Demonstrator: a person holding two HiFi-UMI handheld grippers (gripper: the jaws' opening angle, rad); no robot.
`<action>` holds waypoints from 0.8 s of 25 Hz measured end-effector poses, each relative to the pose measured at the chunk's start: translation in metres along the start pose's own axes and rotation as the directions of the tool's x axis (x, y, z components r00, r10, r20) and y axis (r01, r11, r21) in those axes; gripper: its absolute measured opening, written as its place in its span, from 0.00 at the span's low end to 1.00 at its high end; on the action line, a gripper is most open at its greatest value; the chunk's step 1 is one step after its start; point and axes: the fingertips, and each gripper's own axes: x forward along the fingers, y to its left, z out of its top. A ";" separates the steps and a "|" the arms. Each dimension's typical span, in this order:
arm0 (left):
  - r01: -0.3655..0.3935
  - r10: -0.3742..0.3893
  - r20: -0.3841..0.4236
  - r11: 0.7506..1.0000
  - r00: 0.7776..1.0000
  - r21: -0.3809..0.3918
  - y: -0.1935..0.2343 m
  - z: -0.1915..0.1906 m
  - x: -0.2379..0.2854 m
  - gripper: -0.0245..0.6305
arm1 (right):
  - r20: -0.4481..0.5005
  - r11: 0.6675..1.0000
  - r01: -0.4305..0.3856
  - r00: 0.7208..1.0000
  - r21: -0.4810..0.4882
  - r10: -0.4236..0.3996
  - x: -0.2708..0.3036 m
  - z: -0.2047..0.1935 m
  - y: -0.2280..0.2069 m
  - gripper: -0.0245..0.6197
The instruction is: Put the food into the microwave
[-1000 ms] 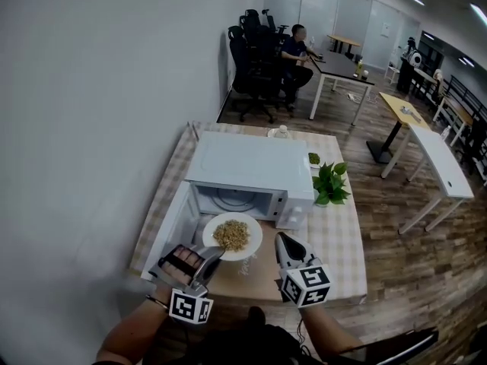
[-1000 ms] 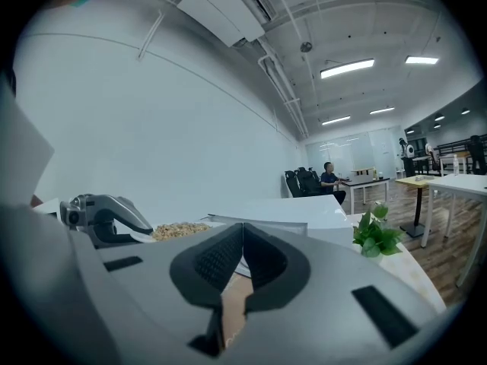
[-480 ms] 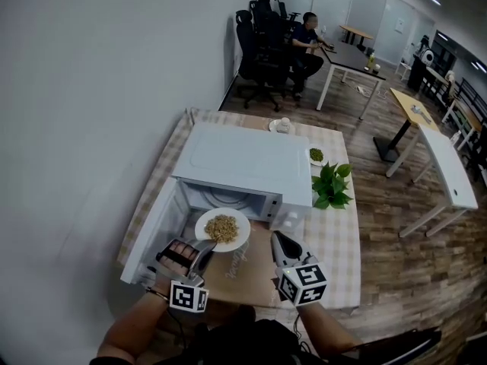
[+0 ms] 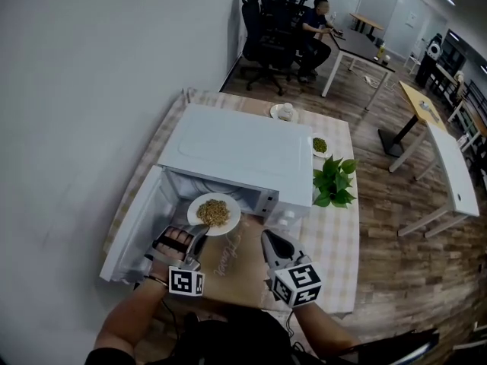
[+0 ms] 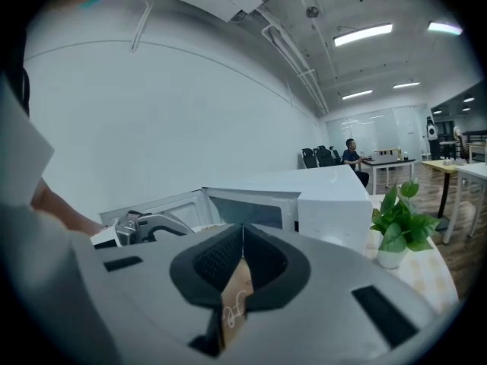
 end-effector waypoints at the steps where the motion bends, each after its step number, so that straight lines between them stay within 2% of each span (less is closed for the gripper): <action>1: 0.006 -0.006 -0.005 1.000 1.000 0.003 -0.005 -0.001 0.007 0.10 | -0.005 1.000 -0.004 1.000 0.001 0.004 0.002 -0.003 -0.003 0.05; 15: 0.062 -0.059 -0.068 0.997 0.996 0.046 -0.040 -0.023 0.080 0.10 | -0.076 0.999 -0.038 0.996 -0.003 0.038 0.023 -0.044 -0.035 0.05; 20: 0.080 -0.076 -0.058 0.994 0.995 0.078 -0.044 -0.021 0.094 0.10 | -0.092 0.999 -0.049 0.995 0.007 0.050 0.028 -0.050 -0.037 0.05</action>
